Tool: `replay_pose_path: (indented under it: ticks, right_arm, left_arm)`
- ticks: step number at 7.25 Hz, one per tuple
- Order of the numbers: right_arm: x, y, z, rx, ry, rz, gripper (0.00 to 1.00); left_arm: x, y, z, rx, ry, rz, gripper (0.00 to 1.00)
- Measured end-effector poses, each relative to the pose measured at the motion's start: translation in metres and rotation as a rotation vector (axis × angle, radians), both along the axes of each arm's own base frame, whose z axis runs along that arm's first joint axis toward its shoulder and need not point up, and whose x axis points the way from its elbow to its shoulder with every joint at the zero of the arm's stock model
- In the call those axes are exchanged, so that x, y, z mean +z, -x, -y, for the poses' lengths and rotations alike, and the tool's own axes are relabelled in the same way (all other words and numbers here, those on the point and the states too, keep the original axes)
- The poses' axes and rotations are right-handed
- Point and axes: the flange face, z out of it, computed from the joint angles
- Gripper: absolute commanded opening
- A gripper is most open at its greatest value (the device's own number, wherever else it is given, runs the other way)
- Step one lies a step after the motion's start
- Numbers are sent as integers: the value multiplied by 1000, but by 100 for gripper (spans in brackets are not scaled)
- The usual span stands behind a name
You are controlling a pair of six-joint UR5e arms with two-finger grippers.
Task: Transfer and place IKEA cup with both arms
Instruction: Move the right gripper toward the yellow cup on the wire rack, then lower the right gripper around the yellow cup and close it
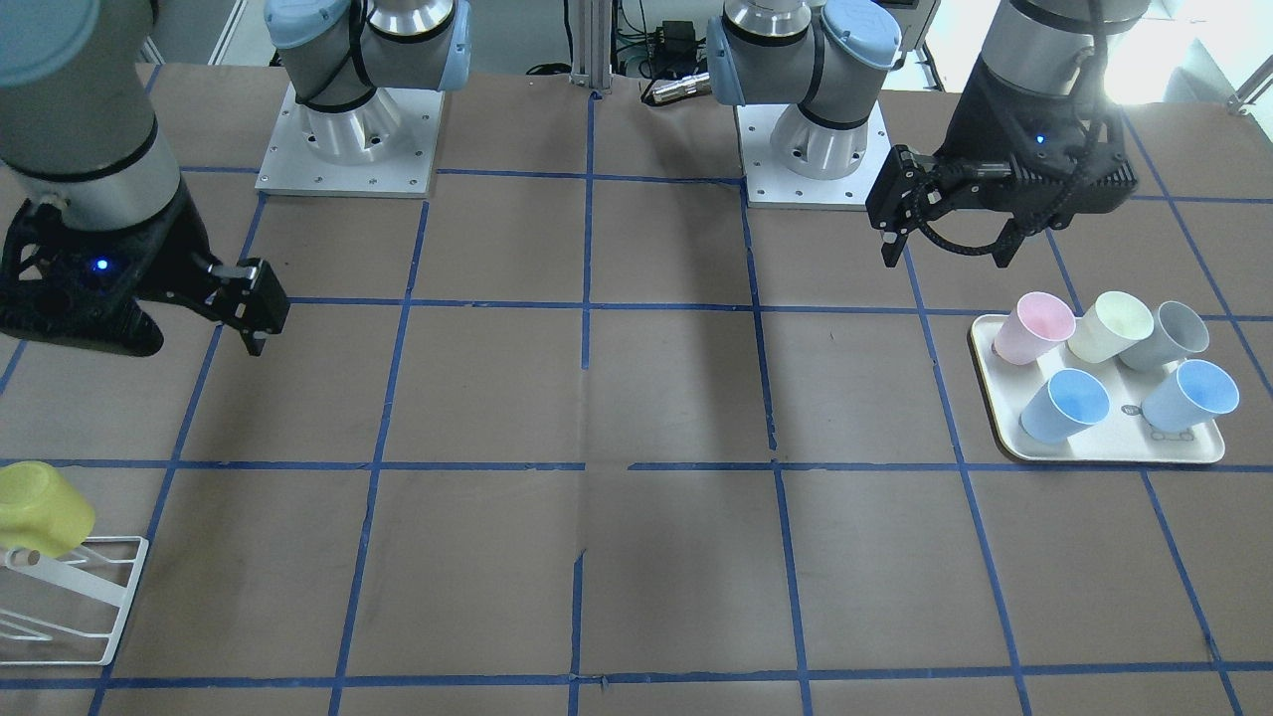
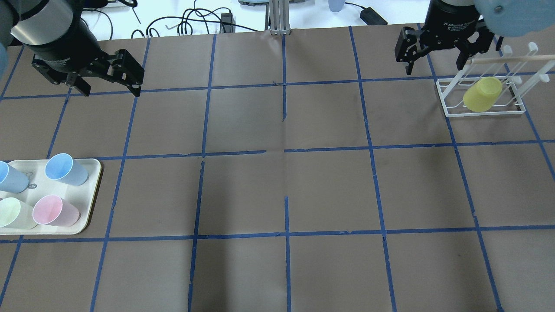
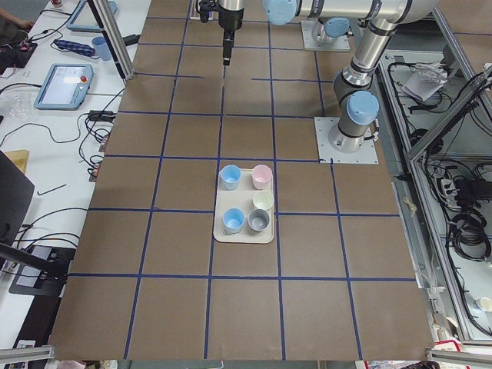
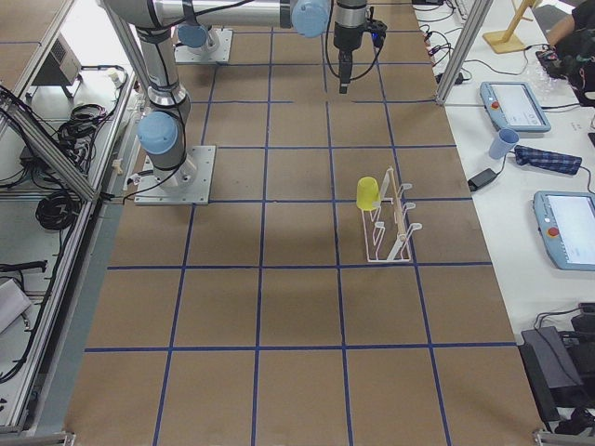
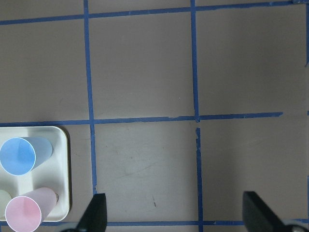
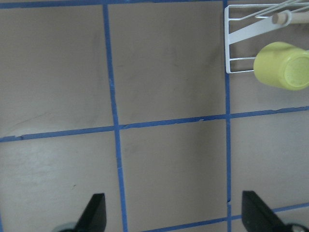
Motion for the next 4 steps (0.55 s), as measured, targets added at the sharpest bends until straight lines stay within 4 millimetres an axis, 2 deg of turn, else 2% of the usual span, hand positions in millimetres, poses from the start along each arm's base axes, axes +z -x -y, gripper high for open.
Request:
replay_pose_path:
  ticks: [1,3,4]
  right_arm:
    - [-16,18,15,7,-12,-42,100]
    - [-42,78,36,-8,-42,-68,100]
    - [-50,96,43,1,-46,-72,100]
  left_arm:
    - [0,0,0,0,-1,-1,100]
    - [-1,0,0,1,-2,-2,100]
    - [-1,1,0,2,-2,-4,100]
